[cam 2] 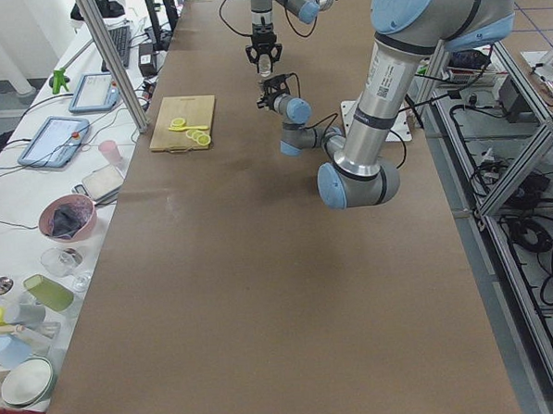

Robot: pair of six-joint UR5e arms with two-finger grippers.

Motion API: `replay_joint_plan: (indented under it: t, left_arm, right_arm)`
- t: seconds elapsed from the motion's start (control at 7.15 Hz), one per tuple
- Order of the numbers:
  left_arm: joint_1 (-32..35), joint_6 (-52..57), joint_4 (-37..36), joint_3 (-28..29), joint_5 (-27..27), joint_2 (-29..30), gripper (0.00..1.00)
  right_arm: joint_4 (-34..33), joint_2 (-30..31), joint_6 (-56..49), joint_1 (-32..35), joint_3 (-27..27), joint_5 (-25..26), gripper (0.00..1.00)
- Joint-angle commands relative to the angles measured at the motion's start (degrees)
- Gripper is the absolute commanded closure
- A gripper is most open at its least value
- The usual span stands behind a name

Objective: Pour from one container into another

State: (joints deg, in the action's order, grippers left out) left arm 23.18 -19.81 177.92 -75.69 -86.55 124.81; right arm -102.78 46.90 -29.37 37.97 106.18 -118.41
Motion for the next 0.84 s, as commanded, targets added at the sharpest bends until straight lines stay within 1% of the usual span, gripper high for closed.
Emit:
replay_joint_plan:
  t: [0.0,0.7]
  left_arm:
    - [-0.07,0.2,-0.03,0.02,0.07,0.09,1.0]
    - [-0.07,1.44,-0.03,0.02,0.07,0.18,1.0]
  right_arm:
    - [-2.33,-1.02,0.02,0.0,-0.01,0.9,1.0]
    - [-6.37,-2.6,-0.07,-0.53,-0.45,4.06,1.0]
